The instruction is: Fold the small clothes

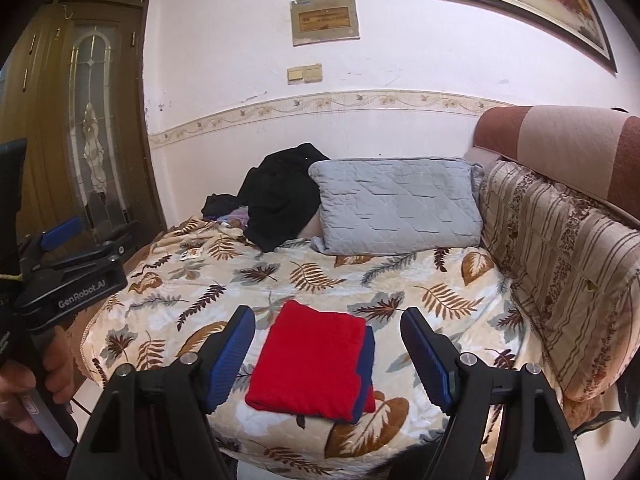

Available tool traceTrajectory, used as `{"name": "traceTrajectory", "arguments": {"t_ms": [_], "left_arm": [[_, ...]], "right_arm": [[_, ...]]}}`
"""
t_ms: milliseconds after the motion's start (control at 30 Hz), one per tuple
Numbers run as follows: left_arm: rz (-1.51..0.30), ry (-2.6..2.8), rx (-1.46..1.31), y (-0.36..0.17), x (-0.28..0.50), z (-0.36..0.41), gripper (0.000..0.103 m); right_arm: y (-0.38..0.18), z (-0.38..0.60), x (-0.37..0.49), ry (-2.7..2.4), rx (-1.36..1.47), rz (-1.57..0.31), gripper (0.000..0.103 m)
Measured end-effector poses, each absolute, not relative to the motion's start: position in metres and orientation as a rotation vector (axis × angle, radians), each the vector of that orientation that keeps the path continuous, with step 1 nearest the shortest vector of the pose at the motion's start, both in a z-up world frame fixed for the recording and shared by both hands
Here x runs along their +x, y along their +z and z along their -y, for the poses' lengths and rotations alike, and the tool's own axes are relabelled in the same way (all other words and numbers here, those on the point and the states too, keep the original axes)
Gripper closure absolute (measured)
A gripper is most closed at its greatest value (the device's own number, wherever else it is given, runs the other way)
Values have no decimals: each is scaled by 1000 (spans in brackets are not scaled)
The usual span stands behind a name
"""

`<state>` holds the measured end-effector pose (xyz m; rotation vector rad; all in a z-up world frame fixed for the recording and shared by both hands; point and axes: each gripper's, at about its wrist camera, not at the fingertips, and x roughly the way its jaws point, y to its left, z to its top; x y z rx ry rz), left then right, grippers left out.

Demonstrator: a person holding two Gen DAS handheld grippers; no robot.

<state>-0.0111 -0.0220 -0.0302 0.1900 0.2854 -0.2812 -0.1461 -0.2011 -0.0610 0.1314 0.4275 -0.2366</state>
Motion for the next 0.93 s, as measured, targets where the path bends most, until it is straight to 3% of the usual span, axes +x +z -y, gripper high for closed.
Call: {"name": "traceTrajectory", "arguments": {"t_ms": [933], "left_arm": [[-358,-341,147,-51,54,25,5]], "right_arm": [[-72,200,-74,-206,104,-492,24]]}}
